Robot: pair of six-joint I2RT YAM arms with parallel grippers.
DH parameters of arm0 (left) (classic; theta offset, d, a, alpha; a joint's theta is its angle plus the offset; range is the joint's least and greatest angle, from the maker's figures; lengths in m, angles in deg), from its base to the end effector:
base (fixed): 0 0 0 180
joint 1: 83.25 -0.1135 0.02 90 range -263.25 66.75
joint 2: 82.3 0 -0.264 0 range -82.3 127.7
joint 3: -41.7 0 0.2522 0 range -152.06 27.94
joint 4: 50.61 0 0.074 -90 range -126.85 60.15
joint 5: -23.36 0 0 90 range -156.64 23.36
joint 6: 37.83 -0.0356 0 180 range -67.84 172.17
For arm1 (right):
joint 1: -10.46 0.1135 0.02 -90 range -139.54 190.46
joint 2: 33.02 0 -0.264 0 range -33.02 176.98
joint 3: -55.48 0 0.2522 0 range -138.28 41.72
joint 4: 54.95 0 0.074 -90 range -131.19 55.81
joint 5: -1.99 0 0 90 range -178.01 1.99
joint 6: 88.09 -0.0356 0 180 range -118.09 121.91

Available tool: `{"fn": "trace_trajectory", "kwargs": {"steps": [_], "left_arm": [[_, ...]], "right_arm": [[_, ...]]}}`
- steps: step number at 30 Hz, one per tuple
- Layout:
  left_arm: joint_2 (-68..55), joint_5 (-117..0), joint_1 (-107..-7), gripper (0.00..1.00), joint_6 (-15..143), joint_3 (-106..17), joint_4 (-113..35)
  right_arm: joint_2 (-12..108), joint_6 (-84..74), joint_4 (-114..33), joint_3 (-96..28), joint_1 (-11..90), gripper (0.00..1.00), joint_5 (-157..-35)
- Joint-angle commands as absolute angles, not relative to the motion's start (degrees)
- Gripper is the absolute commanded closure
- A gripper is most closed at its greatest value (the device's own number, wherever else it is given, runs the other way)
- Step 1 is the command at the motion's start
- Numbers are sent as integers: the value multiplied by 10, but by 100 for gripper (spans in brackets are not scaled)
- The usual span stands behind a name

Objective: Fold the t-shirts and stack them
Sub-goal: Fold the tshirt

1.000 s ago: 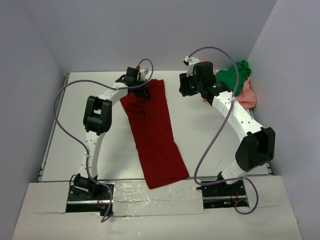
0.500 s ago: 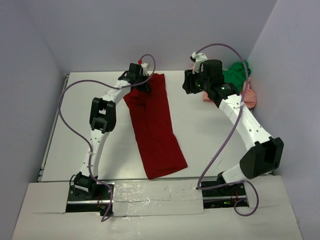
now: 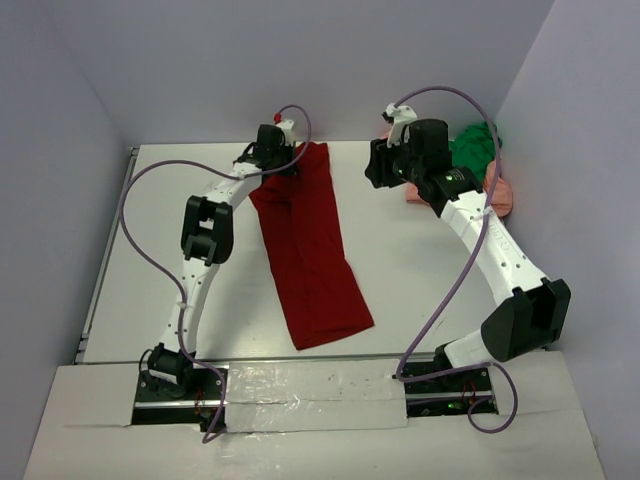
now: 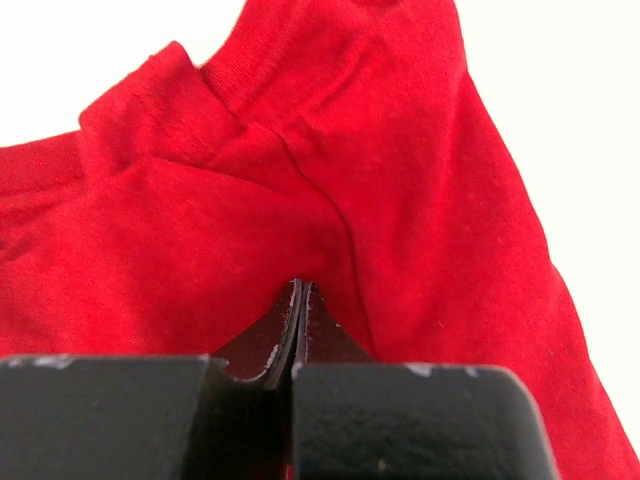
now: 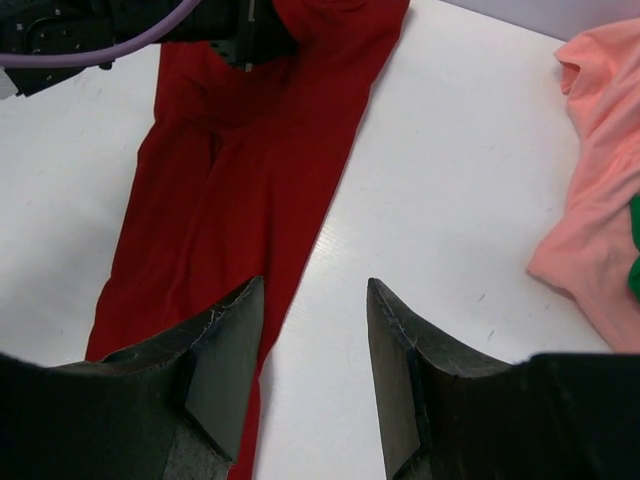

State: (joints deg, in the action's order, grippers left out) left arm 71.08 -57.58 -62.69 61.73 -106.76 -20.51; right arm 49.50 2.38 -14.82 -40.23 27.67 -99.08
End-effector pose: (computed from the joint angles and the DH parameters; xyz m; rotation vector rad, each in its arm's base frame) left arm 0.5567 -0.2148 0.1475 0.3026 2.1914 -0.4679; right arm 0.3116 0.1037 0.3834 -0.4353 2.0060 0.3794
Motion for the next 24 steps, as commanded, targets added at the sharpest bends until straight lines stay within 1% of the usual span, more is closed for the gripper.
{"fn": "trace_trajectory", "kwargs": {"steps": [1, 2, 4, 5, 6, 7, 8, 9, 10, 11, 12, 14, 15, 16, 18, 19, 22, 24], "left_arm": [[684, -614, -631, 100, 606, -1043, -281], [659, -616, -631, 100, 610, -1035, -284], [627, -606, -632, 76, 615, -1018, -274], [582, -597, -632, 65, 617, -997, -265], [555, -589, -632, 45, 618, -978, -250], [519, -584, -632, 40, 625, -954, -246], [444, -570, -632, 36, 623, -890, -245], [408, -558, -633, 31, 618, -860, -233], [369, -537, -635, 30, 611, -833, -224], [298, -532, -637, 28, 607, -779, -213], [269, -521, -640, 27, 601, -755, -195], [190, -477, -659, 27, 586, -698, -122], [169, -457, -669, 27, 582, -680, -95], [140, -425, -692, 27, 556, -650, -32], [107, -392, -727, 28, 531, -605, 22], [73, -375, -737, 28, 503, -547, 49], [16, -354, -760, 28, 444, -447, 100], [-8, -333, -774, 29, 417, -405, 110]], "right_arm": [[482, 29, -158, -390, 273, 47, -1009], [495, 44, -151, -390, 272, 46, -1017], [513, 64, -136, -392, 273, 45, -1022], [530, 82, -119, -393, 273, 45, -1021], [538, 95, -111, -392, 272, 44, -1025], [544, 106, -103, -388, 272, 44, -1024], [552, 120, -89, -376, 272, 44, -1022], [554, 132, -79, -367, 272, 43, -1034], [555, 153, -52, -352, 273, 43, -1038], [554, 161, -38, -344, 273, 43, -1041], [551, 169, -28, -334, 272, 43, -1039], [536, 196, 9, -303, 272, 43, -1026], [529, 207, 21, -291, 272, 43, -1021], [515, 230, 44, -268, 272, 43, -1013], [498, 241, 58, -243, 272, 43, -994], [481, 262, 80, -223, 272, 43, -990], [456, 289, 127, -195, 271, 43, -1006], [446, 304, 149, -184, 272, 43, -1031]]}}
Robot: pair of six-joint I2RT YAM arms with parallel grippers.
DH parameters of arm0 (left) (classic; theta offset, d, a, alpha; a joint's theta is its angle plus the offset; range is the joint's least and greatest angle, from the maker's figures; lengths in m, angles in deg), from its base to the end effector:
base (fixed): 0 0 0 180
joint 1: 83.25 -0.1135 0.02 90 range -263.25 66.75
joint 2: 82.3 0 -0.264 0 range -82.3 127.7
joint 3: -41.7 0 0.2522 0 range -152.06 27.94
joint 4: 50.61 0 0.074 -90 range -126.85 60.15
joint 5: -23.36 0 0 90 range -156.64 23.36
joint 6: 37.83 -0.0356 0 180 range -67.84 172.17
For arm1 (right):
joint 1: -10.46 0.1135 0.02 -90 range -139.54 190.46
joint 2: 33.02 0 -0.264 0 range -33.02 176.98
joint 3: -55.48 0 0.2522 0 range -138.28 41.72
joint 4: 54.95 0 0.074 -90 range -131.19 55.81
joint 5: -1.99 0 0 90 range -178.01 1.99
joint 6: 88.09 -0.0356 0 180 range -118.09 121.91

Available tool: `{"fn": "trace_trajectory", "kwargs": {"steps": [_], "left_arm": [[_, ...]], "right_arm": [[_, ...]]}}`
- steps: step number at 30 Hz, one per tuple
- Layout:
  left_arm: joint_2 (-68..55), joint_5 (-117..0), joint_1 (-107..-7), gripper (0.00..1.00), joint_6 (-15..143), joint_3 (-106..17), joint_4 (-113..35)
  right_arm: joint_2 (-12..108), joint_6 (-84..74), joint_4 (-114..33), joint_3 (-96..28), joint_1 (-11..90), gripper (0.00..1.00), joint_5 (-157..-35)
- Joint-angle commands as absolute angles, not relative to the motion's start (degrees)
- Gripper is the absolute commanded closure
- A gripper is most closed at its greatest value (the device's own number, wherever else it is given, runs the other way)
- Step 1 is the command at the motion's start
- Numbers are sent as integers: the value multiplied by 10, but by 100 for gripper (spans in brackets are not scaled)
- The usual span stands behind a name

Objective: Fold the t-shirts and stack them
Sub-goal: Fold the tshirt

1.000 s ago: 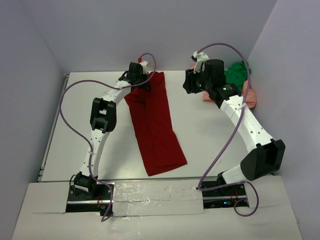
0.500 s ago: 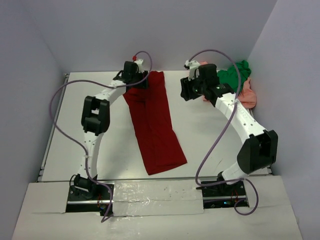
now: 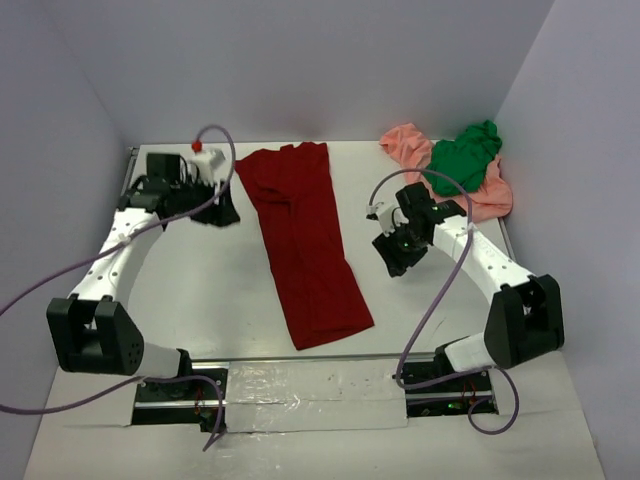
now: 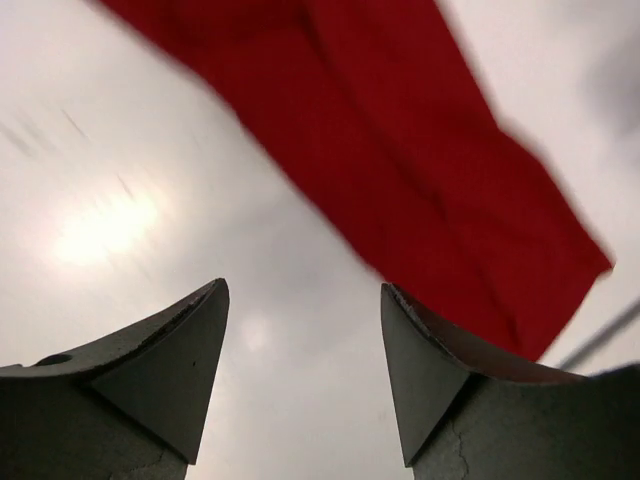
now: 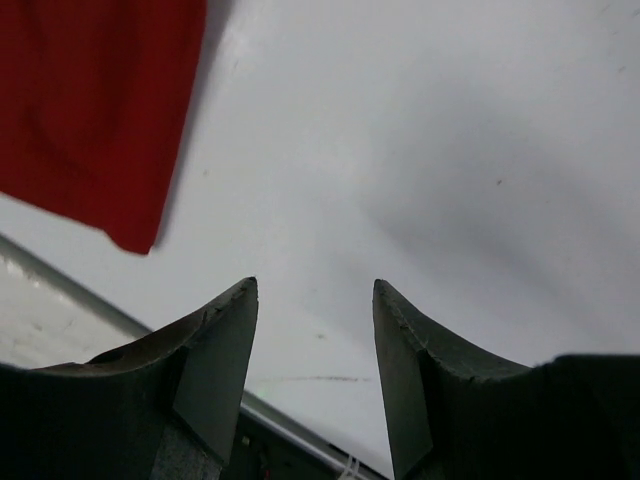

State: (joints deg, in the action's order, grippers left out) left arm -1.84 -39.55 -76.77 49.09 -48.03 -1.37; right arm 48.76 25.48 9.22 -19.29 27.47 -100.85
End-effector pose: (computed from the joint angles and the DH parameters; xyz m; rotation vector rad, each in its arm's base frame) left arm 0.3024 -0.0507 0.3466 0.4345 2.1954 -0.5663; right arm 0.2536 0.0859 0.2411 -1.0155 2.5967 0.2867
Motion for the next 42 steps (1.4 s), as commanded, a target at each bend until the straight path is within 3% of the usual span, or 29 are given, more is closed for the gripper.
{"fn": "trace_trajectory", "kwargs": {"steps": [1, 7, 11, 18, 24, 35, 42], "left_arm": [[-31, -337, -776, 29, 419, -367, 97], [-145, -304, -790, 30, 433, -272, -11], [-190, -298, -797, 27, 449, -264, -72], [-181, -311, -834, 28, 468, -264, -117], [-195, -317, -875, 27, 478, -248, -139], [-193, -286, -927, 27, 489, -240, -150], [-194, -276, -941, 27, 493, -242, -145]], "right_arm": [[442, 303, 149, -181, 272, 43, -1051], [412, 326, 87, -145, 340, 43, -1096], [357, 360, -60, -56, 463, 42, -909], [414, 374, -145, -64, 577, 41, -843], [426, 433, -266, 6, 697, 41, -756], [420, 344, -149, -31, 854, 41, -785], [442, 310, -134, -21, 898, 41, -785]]}}
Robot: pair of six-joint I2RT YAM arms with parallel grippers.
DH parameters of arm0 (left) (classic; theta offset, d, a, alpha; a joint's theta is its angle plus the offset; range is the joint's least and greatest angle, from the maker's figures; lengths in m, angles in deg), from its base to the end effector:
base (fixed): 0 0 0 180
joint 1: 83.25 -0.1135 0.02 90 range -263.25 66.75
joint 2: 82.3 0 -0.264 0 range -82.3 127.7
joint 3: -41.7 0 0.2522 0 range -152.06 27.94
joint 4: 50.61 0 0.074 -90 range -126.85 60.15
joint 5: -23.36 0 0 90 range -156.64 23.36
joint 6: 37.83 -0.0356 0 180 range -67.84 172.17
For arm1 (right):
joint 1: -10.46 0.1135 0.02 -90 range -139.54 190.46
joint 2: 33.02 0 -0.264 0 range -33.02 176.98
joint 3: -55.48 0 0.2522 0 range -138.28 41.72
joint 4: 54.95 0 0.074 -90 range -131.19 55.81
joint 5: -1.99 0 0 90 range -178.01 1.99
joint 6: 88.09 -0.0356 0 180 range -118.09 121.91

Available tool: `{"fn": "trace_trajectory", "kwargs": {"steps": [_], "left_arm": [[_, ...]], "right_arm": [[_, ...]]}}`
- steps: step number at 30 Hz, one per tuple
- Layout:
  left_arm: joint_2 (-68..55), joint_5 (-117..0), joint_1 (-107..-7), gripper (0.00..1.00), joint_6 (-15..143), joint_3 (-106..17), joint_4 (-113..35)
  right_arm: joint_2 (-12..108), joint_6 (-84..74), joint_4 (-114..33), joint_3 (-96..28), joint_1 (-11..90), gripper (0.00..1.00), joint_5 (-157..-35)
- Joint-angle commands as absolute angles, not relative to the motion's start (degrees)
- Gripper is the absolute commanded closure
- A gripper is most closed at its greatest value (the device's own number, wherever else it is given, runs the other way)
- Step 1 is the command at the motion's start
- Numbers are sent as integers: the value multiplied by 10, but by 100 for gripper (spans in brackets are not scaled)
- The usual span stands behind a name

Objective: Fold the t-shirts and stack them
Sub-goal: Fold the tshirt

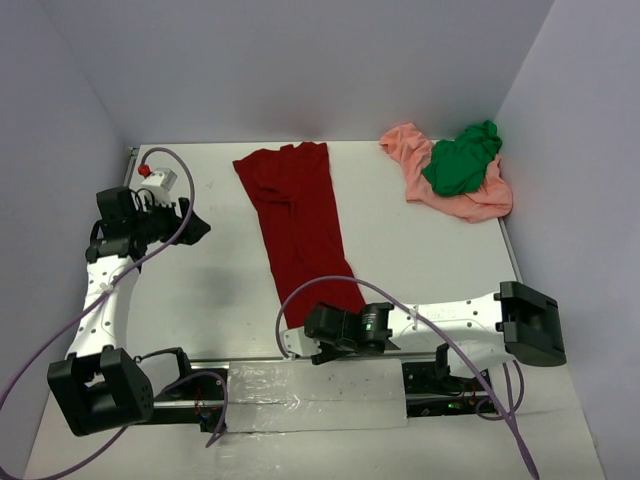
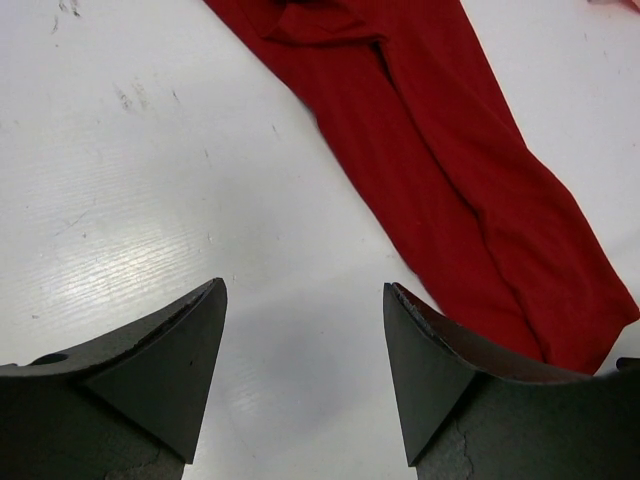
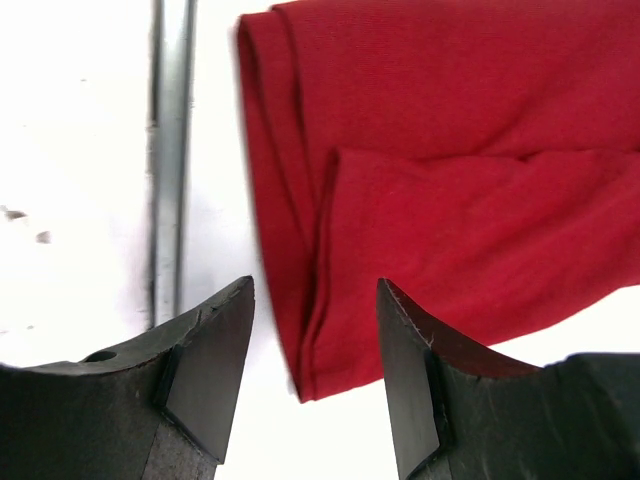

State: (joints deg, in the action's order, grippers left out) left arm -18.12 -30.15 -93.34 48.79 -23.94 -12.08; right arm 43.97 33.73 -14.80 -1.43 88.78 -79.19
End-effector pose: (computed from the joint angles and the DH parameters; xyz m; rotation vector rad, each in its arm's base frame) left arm 0.2390 0.0210 0.2957 0.2210 2.1157 -0.5647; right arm 0.0563 0.2453 0.1894 -2.1042 1.5347 0.0887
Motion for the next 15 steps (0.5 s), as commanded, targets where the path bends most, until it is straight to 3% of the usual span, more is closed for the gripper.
{"fn": "trace_trajectory", "kwargs": {"steps": [1, 15], "left_arm": [[-195, -274, -944, 27, 496, -242, -146], [-213, -267, -957, 27, 503, -241, -152]], "right_arm": [[445, 309, -137, -16, 899, 41, -788], [515, 323, -226, 19, 903, 43, -786]]}}
